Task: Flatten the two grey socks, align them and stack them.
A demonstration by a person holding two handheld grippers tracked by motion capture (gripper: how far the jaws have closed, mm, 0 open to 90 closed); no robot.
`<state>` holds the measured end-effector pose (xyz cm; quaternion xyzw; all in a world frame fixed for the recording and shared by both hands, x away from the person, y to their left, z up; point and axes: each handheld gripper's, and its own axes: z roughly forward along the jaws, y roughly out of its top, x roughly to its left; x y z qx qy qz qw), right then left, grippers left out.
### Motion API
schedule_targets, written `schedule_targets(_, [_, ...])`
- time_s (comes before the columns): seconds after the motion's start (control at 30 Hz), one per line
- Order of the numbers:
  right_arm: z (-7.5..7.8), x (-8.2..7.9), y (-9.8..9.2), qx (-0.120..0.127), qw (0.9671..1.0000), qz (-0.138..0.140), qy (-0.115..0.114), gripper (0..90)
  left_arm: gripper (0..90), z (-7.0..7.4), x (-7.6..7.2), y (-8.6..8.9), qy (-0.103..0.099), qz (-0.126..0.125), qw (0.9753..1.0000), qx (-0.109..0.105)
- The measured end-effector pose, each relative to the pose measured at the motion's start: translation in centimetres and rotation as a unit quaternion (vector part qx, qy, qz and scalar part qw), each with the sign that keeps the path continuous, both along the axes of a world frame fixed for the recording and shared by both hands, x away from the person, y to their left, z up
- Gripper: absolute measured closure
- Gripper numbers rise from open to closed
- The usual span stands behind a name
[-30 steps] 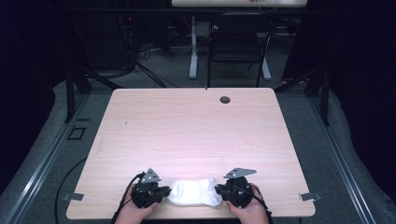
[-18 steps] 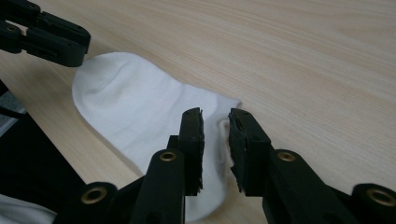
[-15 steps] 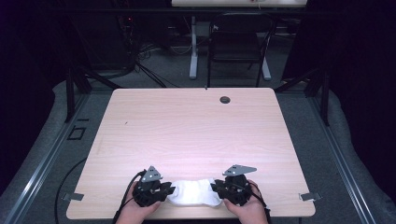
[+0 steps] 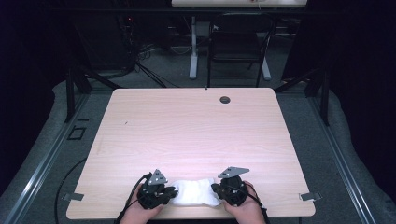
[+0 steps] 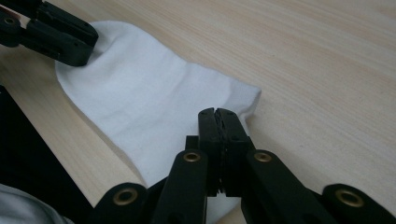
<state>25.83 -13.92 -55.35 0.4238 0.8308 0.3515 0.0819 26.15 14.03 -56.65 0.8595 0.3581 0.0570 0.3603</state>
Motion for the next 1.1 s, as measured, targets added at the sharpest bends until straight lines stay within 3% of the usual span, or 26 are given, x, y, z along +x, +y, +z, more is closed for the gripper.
schedule_targets(0.37, [-1.3, 0.1, 0.2, -0.019, 0.9996, -0.002, 0.019, 89.7, 80.6, -0.4, 0.0, 0.2, 0.003, -0.002, 1.0000, 0.006])
schedule_targets(0.83, [-1.6, 0.2, 0.1, -0.011, 0.9996, -0.008, 0.025, 89.8, 80.8, -0.6, 0.0, 0.3, -0.003, 0.002, 1.0000, 0.001])
schedule_targets(1.1, [-1.5, 1.1, 0.3, -0.013, 0.9995, -0.012, 0.027, 88.3, 79.5, -0.6, 1.0, 0.4, 0.000, 0.013, 0.9999, -0.002])
